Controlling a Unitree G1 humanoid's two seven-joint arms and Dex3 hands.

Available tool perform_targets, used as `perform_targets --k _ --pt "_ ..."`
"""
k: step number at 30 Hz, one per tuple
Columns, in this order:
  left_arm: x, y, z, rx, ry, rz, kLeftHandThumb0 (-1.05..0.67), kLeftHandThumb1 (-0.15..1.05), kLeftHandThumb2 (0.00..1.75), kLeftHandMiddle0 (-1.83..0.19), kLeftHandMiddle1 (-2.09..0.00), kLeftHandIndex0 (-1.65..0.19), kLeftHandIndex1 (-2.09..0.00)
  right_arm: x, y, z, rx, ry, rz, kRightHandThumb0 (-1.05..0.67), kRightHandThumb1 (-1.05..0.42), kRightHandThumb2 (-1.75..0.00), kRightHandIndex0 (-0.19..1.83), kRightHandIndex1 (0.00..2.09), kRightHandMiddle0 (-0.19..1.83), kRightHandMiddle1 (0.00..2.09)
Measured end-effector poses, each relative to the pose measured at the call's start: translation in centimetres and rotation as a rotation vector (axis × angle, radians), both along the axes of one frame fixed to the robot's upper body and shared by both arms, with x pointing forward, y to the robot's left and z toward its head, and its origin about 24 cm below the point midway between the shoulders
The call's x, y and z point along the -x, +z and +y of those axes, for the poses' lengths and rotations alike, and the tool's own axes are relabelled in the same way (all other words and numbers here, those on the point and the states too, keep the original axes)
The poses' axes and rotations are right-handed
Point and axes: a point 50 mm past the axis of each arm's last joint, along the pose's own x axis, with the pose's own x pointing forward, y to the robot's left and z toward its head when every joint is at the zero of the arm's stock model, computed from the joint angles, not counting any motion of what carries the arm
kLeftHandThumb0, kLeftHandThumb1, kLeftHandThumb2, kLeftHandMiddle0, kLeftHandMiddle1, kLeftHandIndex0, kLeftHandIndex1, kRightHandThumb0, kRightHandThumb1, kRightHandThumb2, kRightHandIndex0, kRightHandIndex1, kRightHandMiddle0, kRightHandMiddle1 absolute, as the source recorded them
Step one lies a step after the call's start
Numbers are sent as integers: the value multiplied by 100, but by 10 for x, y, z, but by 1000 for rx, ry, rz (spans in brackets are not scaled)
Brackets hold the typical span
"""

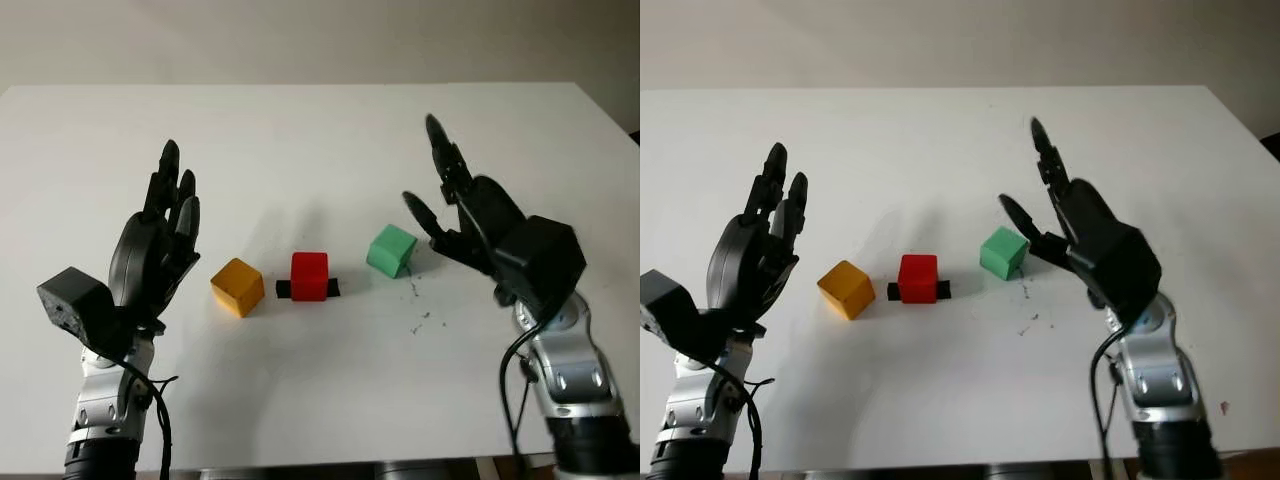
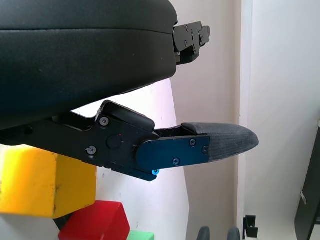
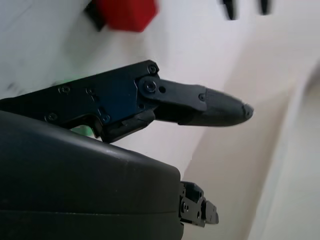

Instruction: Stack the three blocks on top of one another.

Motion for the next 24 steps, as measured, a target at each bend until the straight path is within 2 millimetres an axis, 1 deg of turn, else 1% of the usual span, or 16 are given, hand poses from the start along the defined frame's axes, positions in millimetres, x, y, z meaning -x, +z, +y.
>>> perform_targets --k 3,6,13,17,18,19,20,21,22,23,24 --pt "0 0 0 -4 -1 4 -78 105 53 14 -6 16 -5 6 -8 6 -140 -14 19 -72 -105 -74 -19 0 -19 0" --pt "0 0 1 -8 -1 10 -78 105 52 14 -6 17 -5 11 -18 9 -215 -43 49 -71 -105 -77 -19 0 -19 0" --pt "0 3 3 -14 -7 14 -76 105 50 13 -6 15 -6 14 -24 6 -234 -68 68 -72 -105 -75 -19 0 -19 0" --pt "1 9 12 -52 -29 5 -73 105 45 7 -7 10 -8 16 -24 4 -235 -79 68 -72 -105 -72 -19 0 -19 0" --pt "1 12 15 -68 -32 -1 -73 105 44 3 -8 7 -9 17 -25 3 -235 -82 69 -72 -105 -72 -19 0 -19 0" --pt "1 15 18 -88 -33 -8 -72 105 40 -5 -9 1 -10 17 -25 3 -235 -86 70 -72 -105 -71 -19 0 -19 0" --pt "1 19 21 -119 -30 -21 -68 105 35 -30 -11 -18 -14 17 -25 2 -236 -88 71 -72 -105 -71 -19 0 -19 0" --pt "1 25 25 -185 -17 -50 -67 105 33 -44 -10 -30 -13 17 -25 2 -237 -89 71 -72 -105 -71 -19 0 -19 0" --pt "1 32 28 -249 -3 -88 -65 105 32 -53 -8 -39 -13 18 -25 1 -238 -90 70 -72 -105 -70 -19 0 -19 0" --pt "0 39 31 -317 7 -129 -66 105 30 -53 -7 -44 -12 18 -25 1 -239 -90 69 -72 -105 -70 -19 0 -19 0" --pt "-1 47 33 -394 11 -156 -69 105 29 -49 -4 -47 -12 18 -25 1 -240 -89 67 -72 -105 -70 -19 0 -19 0"
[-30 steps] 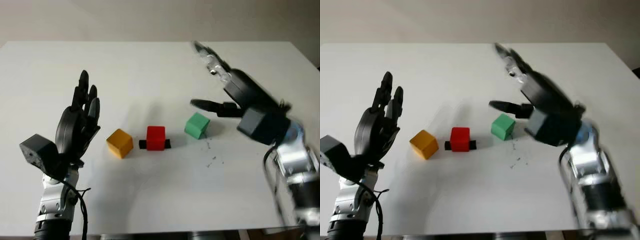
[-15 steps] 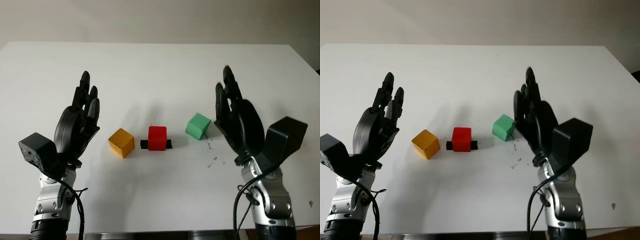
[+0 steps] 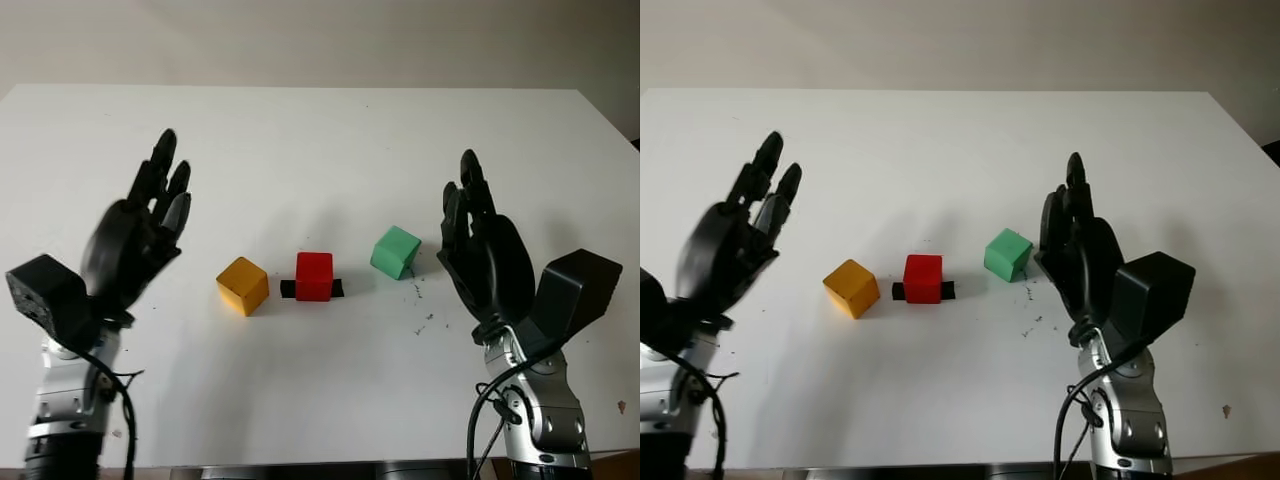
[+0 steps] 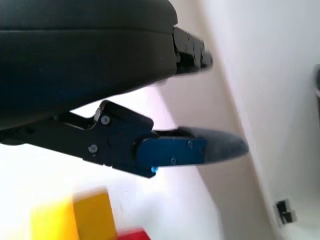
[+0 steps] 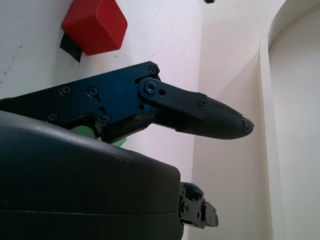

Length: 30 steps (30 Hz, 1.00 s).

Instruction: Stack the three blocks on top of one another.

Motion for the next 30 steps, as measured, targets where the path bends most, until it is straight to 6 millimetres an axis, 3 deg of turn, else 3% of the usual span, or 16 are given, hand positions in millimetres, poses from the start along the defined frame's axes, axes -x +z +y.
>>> perform_targets --k 5,13,19,30 --pt "-2 43 18 -418 -33 -2 -71 105 16 -20 -1 -41 -6 2 0 -1 -5 -4 -4 -72 -105 -69 -19 0 -19 0" --pt "-13 97 12 -832 -161 77 -74 94 4 -2 -1 -35 -4 5 -1 -2 -10 -7 -4 -71 -105 -71 -19 0 -19 0" --pt "-20 86 -1 -1030 -270 64 -76 88 3 2 -3 -30 -4 5 -1 -2 -16 -11 -4 -72 -105 -72 -19 0 -19 0" --pt "-25 58 -21 -1281 -298 41 -75 90 5 9 -4 -23 -4 5 -1 -1 -20 -20 -1 -72 -105 -71 -19 0 -19 0"
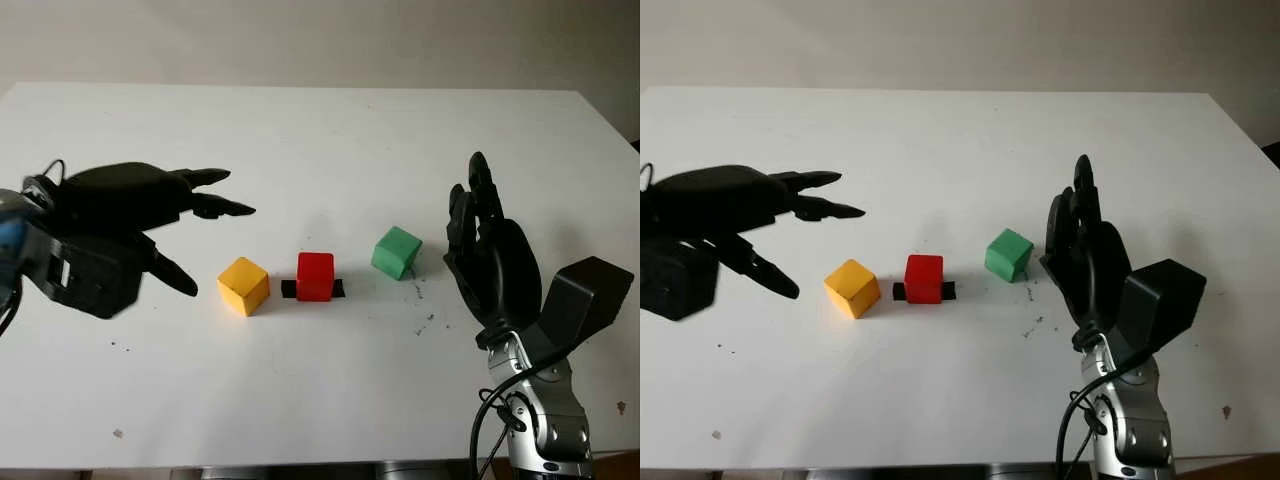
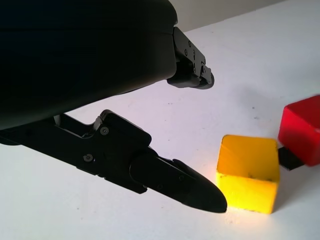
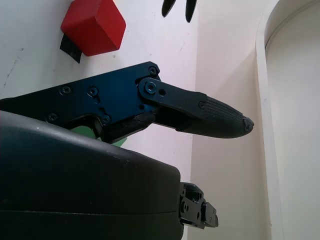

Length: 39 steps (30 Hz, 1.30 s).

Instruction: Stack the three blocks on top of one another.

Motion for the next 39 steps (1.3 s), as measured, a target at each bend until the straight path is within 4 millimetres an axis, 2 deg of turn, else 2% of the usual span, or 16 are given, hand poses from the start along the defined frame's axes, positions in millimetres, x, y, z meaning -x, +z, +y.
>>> perform_targets --k 11,23,24,27,31,35,39 --pt "8 -30 -11 -47 -115 -49 -74 93 6 8 -6 -33 -9 2 -1 0 -18 1 5 -72 -105 -70 -19 0 -19 0" --pt "9 -44 -20 0 -188 -70 -70 91 5 4 -6 -44 -19 2 -2 -1 -16 0 9 -71 -105 -70 -19 0 -19 0" --pt "10 -45 -21 3 -196 -81 -69 90 5 4 -6 -43 -24 2 -2 -1 -17 -1 9 -71 -105 -70 -19 0 -19 0" --pt "10 -46 -21 -9 -212 -117 -66 89 5 0 -6 -20 -80 3 -3 -2 -23 -4 10 -70 -105 -69 -19 0 -19 0" --pt "10 -48 -20 -16 -218 -138 -59 92 6 -2 -5 -12 -114 4 -3 -3 -24 -6 11 -70 -105 -69 -19 0 -19 0" --pt "10 -48 -20 -11 -215 -146 -43 99 6 -4 -6 -12 -141 4 -3 -3 -24 -6 9 -69 -105 -69 -19 0 -19 0" --pt "9 -50 -19 -45 -216 -173 -36 103 6 -9 -7 -17 -151 4 -3 -4 -24 -9 9 -69 -105 -68 -19 0 -19 0"
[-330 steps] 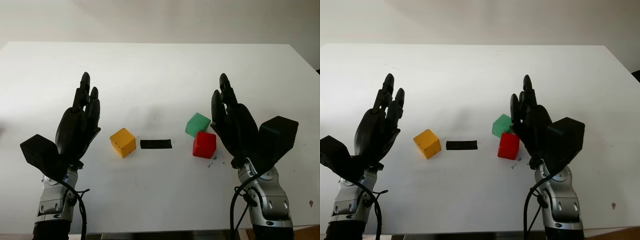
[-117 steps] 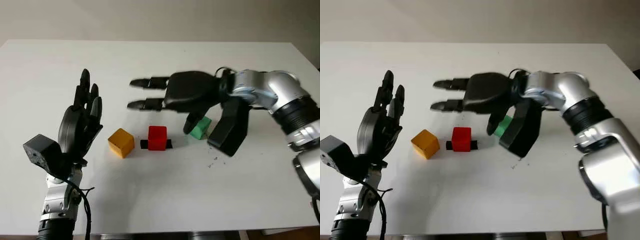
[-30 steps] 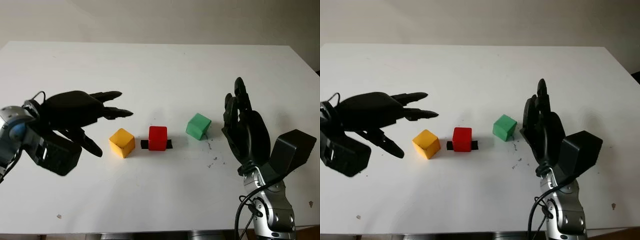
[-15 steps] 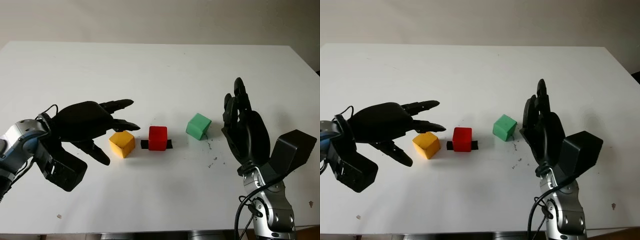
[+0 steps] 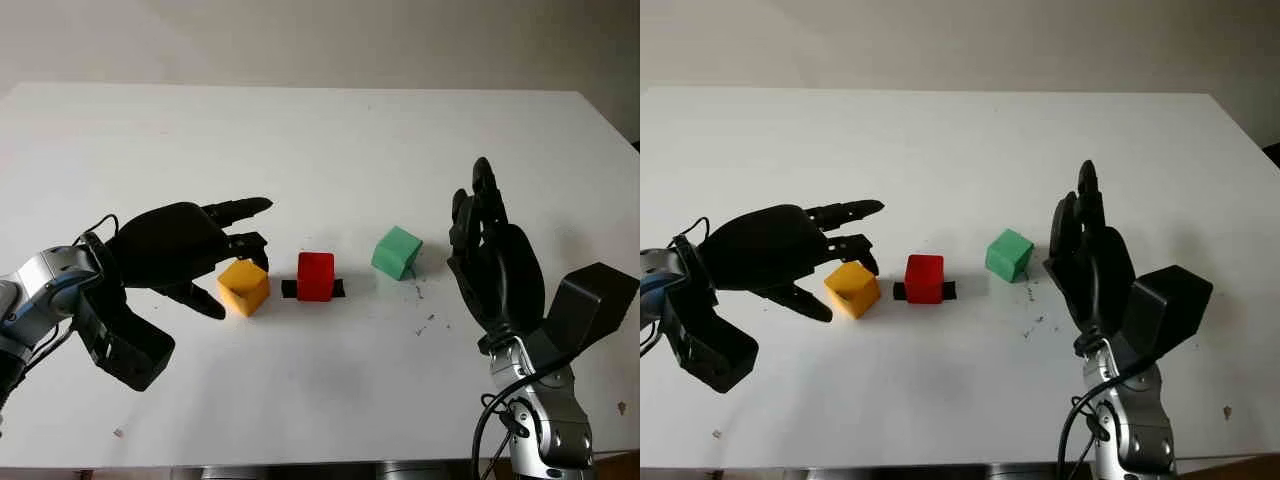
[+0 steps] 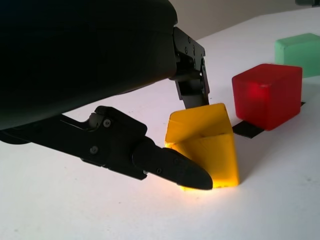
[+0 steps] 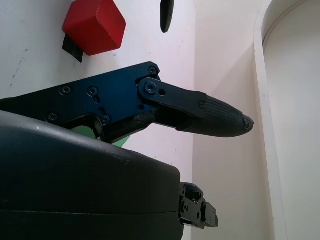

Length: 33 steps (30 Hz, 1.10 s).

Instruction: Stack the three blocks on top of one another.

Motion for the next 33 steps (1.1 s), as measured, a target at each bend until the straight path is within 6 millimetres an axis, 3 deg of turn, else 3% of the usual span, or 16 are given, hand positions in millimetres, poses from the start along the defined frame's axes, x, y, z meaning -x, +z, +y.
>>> perform_targets --k 8,15,25,33 --pt "-2 3 -1 -53 -3 -50 -40 101 5 -13 -6 -28 -140 0 0 0 -5 2 0 -70 -105 -67 -19 0 -19 0" --pt "-3 9 2 56 37 102 -42 104 7 -14 -6 -21 -149 0 0 0 -5 8 -4 -69 -105 -65 -19 0 -19 0" --pt "-22 56 0 209 87 149 -44 105 8 -13 -5 -18 -156 -1 -3 2 19 7 5 -64 -105 -62 -19 0 -19 0" --pt "-32 73 -9 308 64 196 -38 103 5 -17 -6 -26 -142 -1 -3 4 28 4 16 -62 -105 -59 -19 0 -19 0"
